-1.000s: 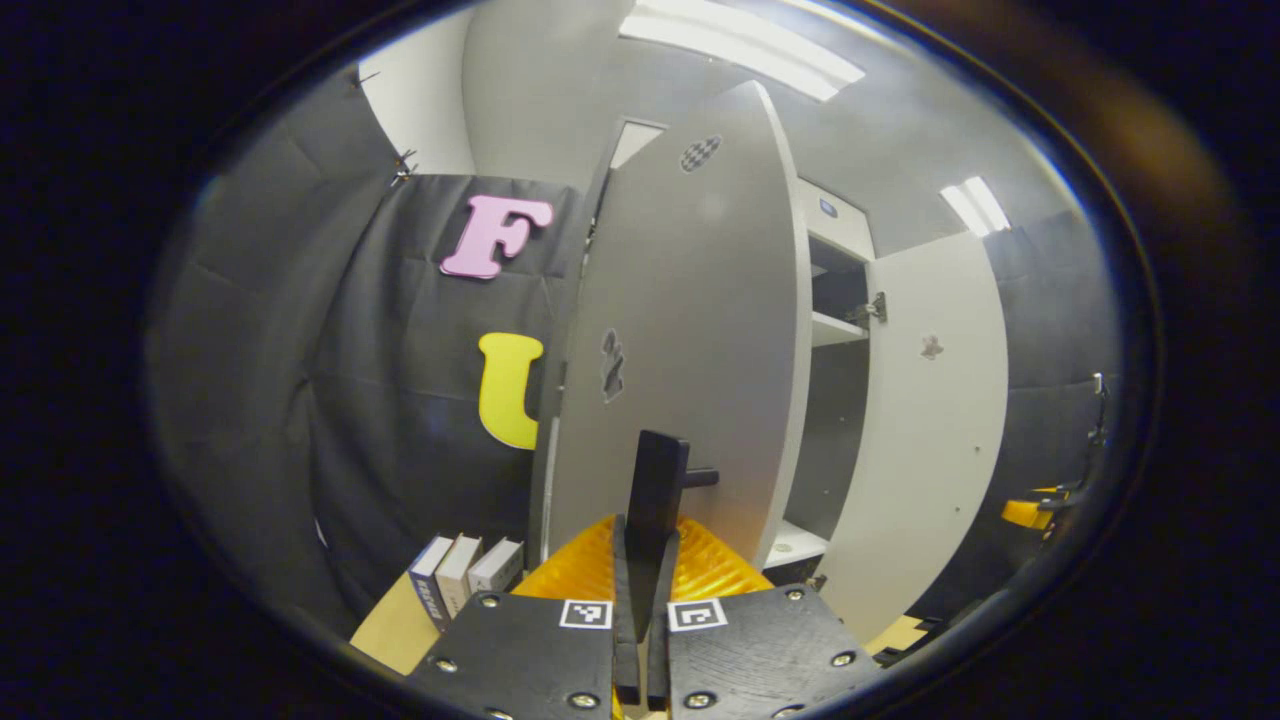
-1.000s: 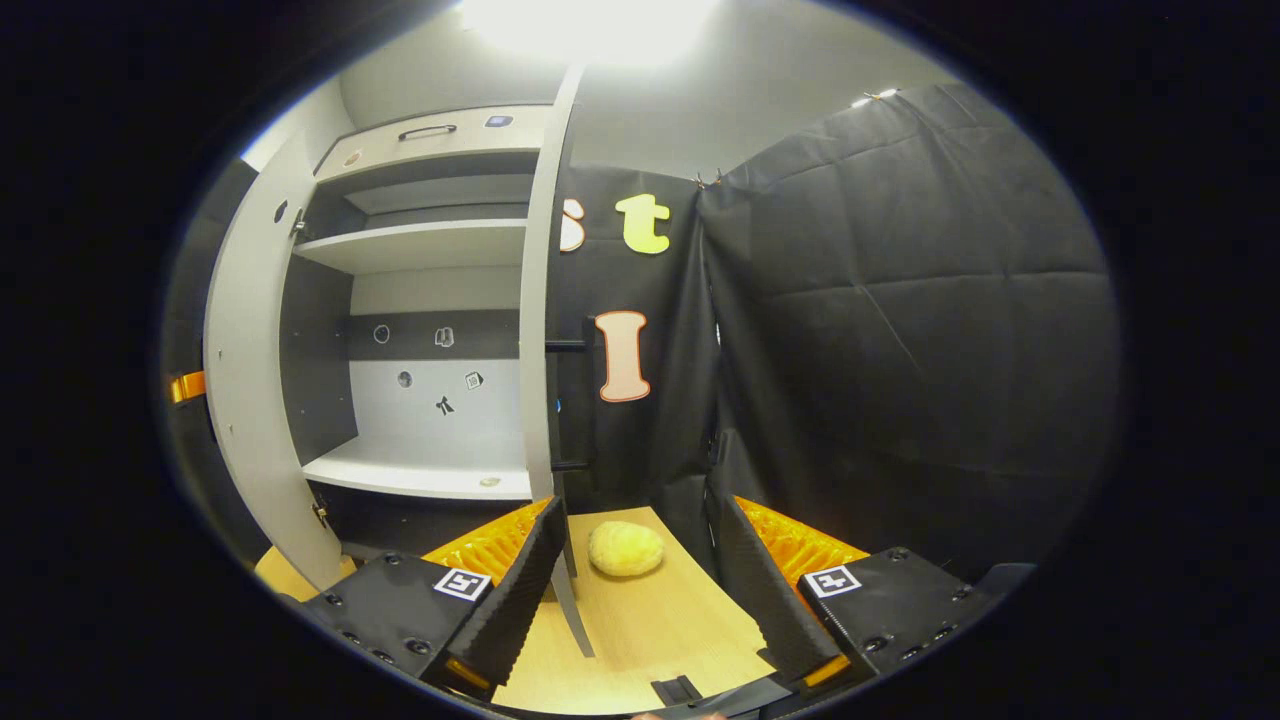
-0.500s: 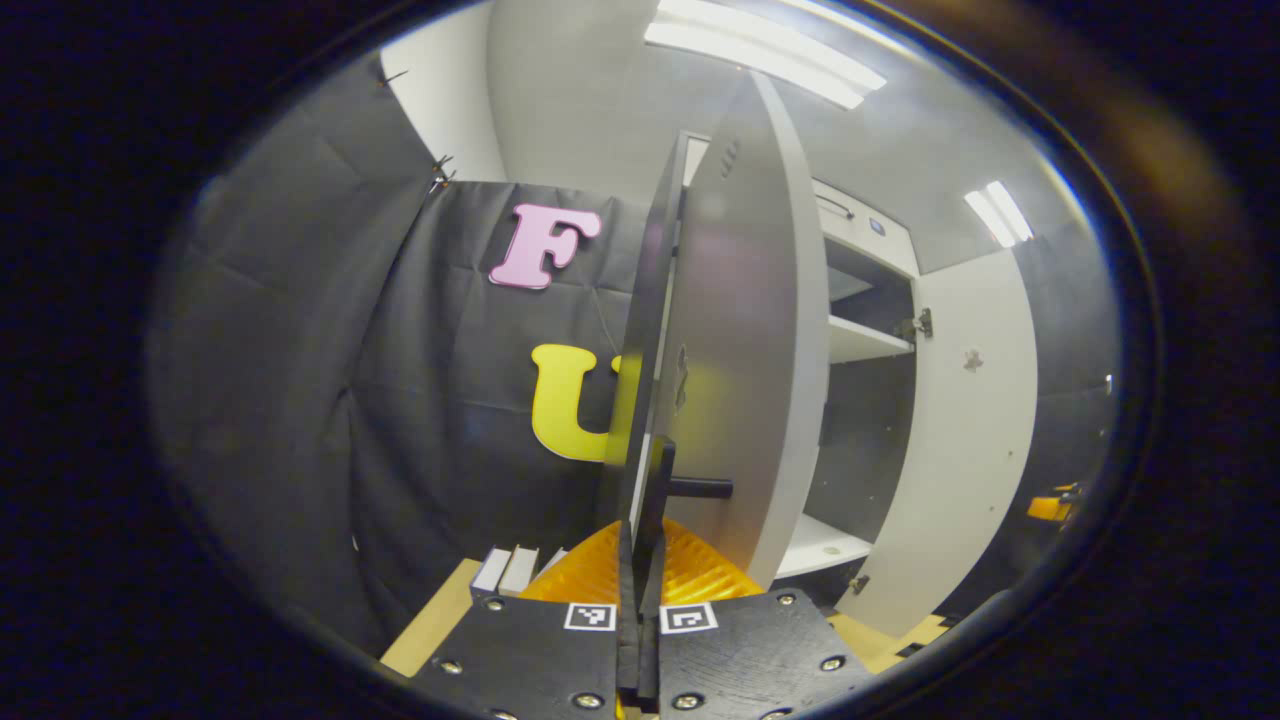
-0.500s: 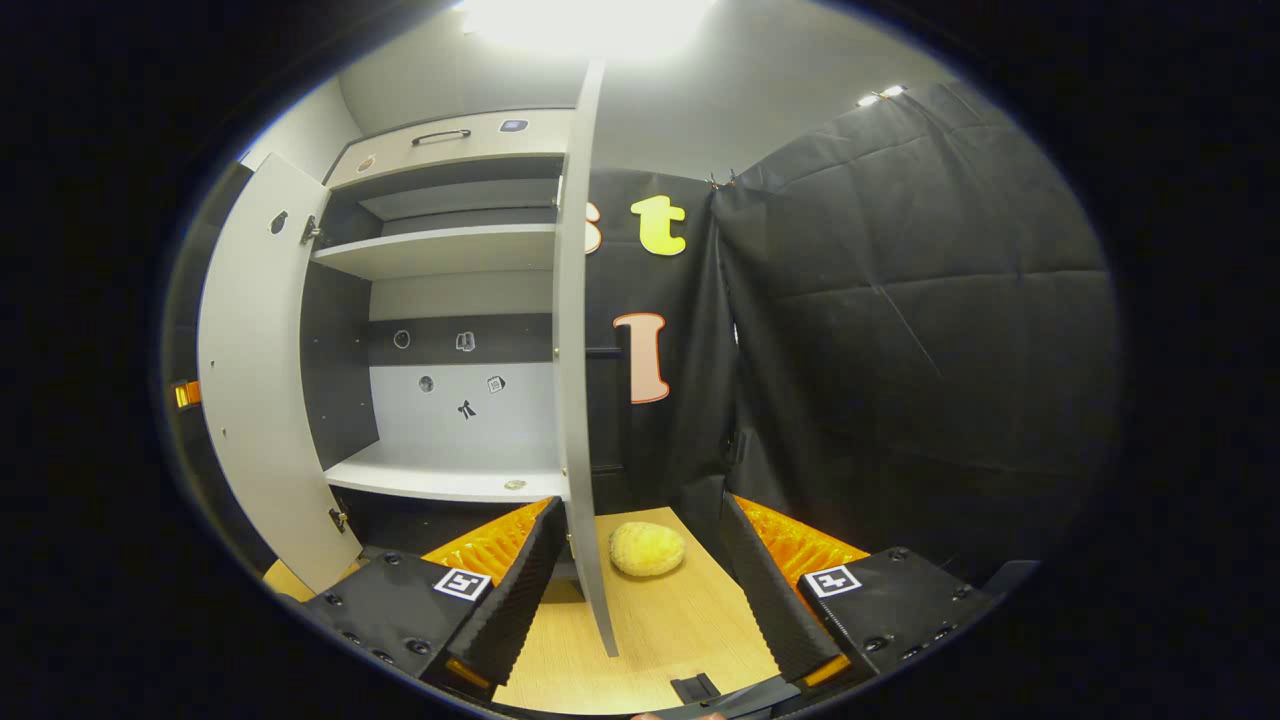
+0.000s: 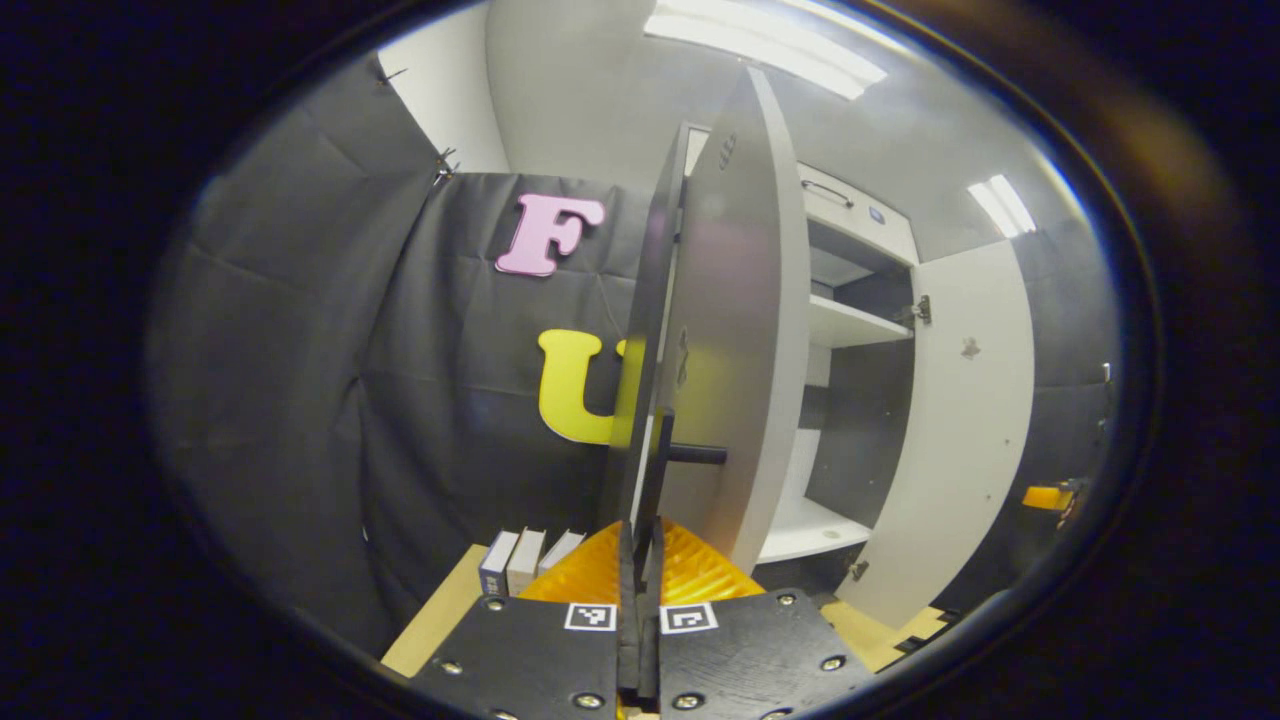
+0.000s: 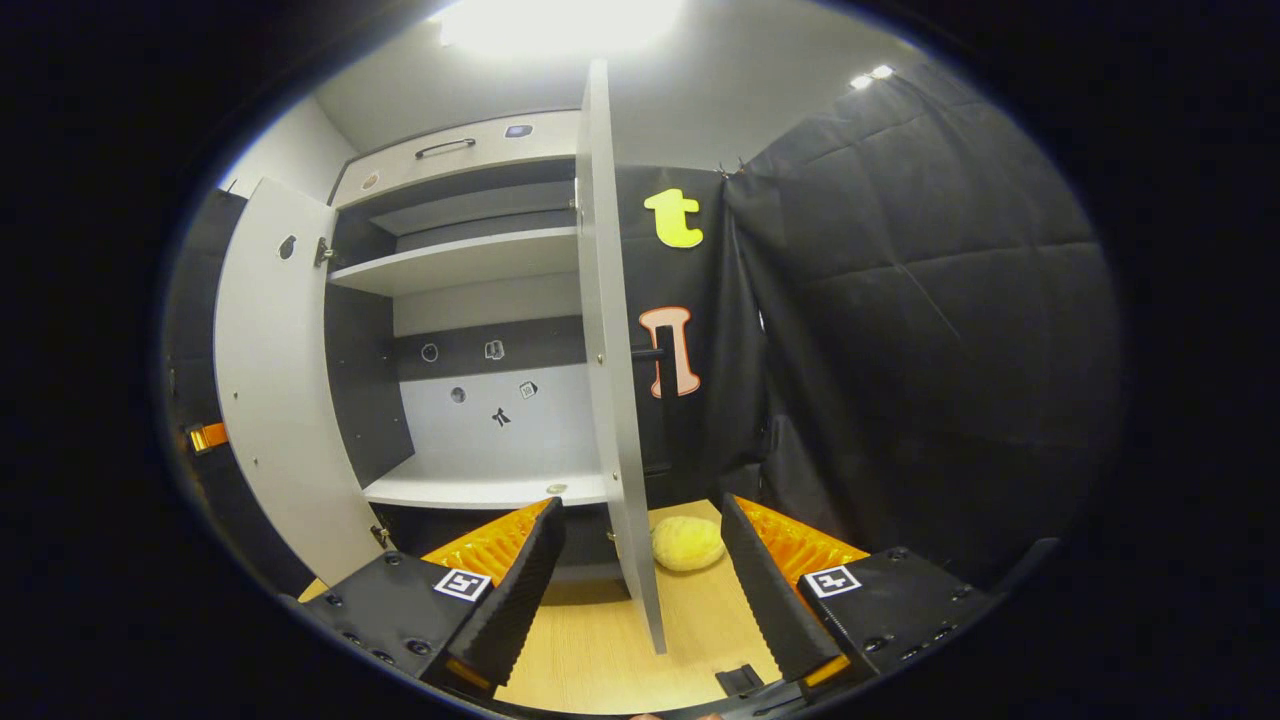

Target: Open the right door of the double-door shoe cabinet with the right hand, and open the left door with the left hand.

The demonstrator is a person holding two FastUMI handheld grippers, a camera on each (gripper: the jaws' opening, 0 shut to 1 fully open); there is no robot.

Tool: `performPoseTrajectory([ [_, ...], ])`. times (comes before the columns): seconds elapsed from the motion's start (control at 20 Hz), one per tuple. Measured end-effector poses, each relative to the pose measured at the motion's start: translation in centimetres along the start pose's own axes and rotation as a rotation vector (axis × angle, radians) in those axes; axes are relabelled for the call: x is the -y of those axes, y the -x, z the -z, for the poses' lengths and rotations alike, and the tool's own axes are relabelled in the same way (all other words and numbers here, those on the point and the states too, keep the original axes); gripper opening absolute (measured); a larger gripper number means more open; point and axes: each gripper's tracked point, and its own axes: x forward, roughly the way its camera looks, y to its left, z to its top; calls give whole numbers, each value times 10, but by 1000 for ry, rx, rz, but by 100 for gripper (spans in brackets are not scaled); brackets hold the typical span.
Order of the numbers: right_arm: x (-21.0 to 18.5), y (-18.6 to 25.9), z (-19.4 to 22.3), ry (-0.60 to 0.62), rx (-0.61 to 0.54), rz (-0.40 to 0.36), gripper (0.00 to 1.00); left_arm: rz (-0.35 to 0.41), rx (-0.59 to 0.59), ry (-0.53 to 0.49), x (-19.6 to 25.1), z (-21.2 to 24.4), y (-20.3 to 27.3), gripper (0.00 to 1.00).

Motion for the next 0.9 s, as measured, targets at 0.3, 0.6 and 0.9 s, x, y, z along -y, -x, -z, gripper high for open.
performPoseTrajectory([
  [0.3,12,-18,6,-30,3,-36,98,-155,-5,-77,0,-15,37,1],
  [0.6,-6,-23,7,38,-1,-155,98,-246,109,-115,39,-31,84,2],
  [0.9,-14,-21,14,68,-7,-262,98,-254,84,-105,98,-11,98,30],
])
